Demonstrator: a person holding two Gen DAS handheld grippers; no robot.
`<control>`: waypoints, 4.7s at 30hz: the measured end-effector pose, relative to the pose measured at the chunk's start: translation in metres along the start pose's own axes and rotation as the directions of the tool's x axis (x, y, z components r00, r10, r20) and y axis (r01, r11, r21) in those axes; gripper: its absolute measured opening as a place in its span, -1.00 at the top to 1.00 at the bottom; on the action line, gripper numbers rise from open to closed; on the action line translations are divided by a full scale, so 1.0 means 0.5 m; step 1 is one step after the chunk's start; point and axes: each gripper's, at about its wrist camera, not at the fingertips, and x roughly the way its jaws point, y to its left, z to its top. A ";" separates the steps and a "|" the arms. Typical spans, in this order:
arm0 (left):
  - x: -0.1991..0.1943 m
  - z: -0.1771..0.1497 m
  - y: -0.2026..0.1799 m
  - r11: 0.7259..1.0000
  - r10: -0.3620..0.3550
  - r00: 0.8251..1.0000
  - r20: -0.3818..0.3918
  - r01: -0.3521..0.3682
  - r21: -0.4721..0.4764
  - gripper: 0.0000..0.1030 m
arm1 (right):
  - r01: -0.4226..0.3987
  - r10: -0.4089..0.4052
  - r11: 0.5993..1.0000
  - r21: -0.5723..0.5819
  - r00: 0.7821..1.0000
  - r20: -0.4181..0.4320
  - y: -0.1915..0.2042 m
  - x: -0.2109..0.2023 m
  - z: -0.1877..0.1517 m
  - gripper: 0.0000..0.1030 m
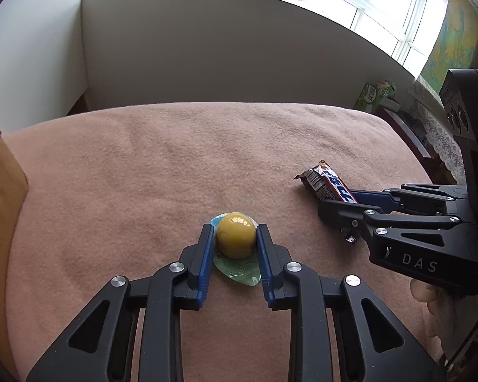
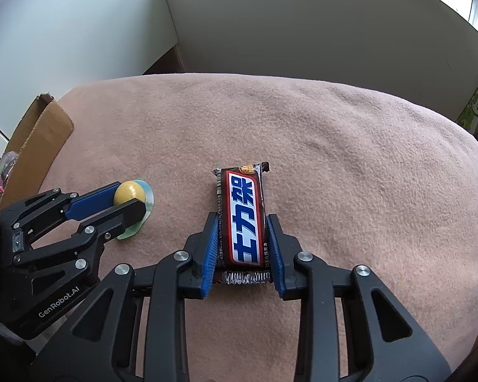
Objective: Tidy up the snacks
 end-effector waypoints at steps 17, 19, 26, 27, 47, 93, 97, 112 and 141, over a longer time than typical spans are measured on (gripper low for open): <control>-0.157 -0.055 0.048 0.992 0.082 0.986 0.147 -0.066 -0.110 0.53 | -0.145 0.128 0.985 0.096 0.979 0.160 0.038 -0.123 -0.047 0.42; -0.175 -0.056 0.062 0.989 0.092 0.982 0.167 -0.071 -0.126 0.53 | -0.157 0.140 0.984 0.084 0.975 0.175 0.062 -0.135 -0.046 0.42; -0.247 -0.064 0.124 0.977 0.145 0.961 0.237 -0.101 -0.187 0.53 | -0.204 0.199 0.979 0.008 0.958 0.205 0.160 -0.151 -0.012 0.42; -0.259 -0.065 0.137 0.974 0.154 0.957 0.246 -0.106 -0.200 0.53 | -0.213 0.209 0.977 -0.004 0.956 0.208 0.176 -0.151 -0.006 0.42; -0.383 -0.117 0.356 0.880 0.363 0.887 0.285 -0.226 -0.417 0.53 | -0.317 0.349 0.922 -0.222 0.928 0.127 0.483 -0.095 0.079 0.42; -0.408 -0.137 0.339 0.832 0.456 0.857 0.240 -0.315 -0.456 -0.29 | -0.307 0.340 0.930 -0.204 0.928 0.151 0.474 -0.105 0.093 -0.67; -0.416 -0.143 0.310 0.838 0.457 0.855 0.246 -0.321 -0.442 -0.30 | -0.295 0.333 0.932 -0.212 0.927 0.171 0.455 -0.129 0.067 -0.70; -0.451 -0.174 0.195 0.851 0.461 0.847 0.264 -0.339 -0.400 -0.31 | -0.210 0.286 0.940 -0.270 0.917 0.279 0.393 -0.228 -0.039 -0.79; -0.459 -0.228 0.139 0.828 0.487 0.847 0.211 -0.372 -0.421 -0.34 | -0.092 0.164 0.971 -0.222 0.928 0.335 0.313 -0.273 -0.138 -0.79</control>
